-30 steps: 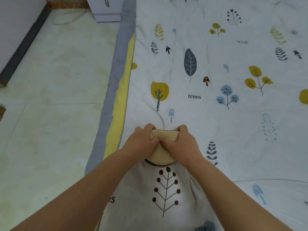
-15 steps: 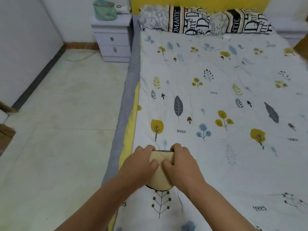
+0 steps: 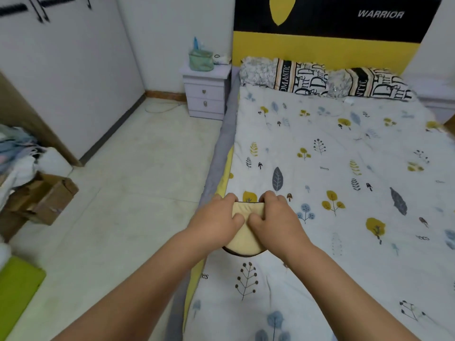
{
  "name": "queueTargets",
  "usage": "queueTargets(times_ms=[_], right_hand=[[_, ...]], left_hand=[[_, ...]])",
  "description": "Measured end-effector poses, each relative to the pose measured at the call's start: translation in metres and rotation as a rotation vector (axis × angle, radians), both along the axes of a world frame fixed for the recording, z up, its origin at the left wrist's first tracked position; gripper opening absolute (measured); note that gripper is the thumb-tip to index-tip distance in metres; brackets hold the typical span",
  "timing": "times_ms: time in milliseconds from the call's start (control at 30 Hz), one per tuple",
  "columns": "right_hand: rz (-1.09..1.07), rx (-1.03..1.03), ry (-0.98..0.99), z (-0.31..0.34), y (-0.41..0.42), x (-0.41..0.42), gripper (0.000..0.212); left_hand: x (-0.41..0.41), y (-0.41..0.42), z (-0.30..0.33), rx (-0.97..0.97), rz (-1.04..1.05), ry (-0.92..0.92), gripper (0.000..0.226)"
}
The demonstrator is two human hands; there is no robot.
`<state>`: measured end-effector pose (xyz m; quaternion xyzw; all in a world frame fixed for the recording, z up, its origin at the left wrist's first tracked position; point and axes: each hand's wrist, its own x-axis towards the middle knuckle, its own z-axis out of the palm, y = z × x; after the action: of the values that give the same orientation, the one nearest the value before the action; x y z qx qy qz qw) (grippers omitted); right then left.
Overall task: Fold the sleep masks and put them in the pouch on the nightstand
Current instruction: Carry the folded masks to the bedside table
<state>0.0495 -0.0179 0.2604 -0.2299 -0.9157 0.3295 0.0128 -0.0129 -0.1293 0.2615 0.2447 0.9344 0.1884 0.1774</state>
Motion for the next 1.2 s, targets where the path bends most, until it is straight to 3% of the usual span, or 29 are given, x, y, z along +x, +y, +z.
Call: queueTargets(times_ms=[600, 900, 1200], right_hand=[[0.286, 0.077, -0.046, 0.061, -0.114, 0.059, 0.031], [0.372, 0.103, -0.021, 0.074, -0.198, 0.028, 0.032], [0.347, 0.045, -0.024, 0.079, -0.335, -0.033, 0.034]], left_hand=[[0.09, -0.126, 0.055, -0.065, 0.25, 0.061, 0.04], [0.067, -0.216, 0.067, -0.036, 0.313, 0.038, 0.041], [0.005, -0.352, 0.077, -0.073, 0.277, 0.04, 0.042]])
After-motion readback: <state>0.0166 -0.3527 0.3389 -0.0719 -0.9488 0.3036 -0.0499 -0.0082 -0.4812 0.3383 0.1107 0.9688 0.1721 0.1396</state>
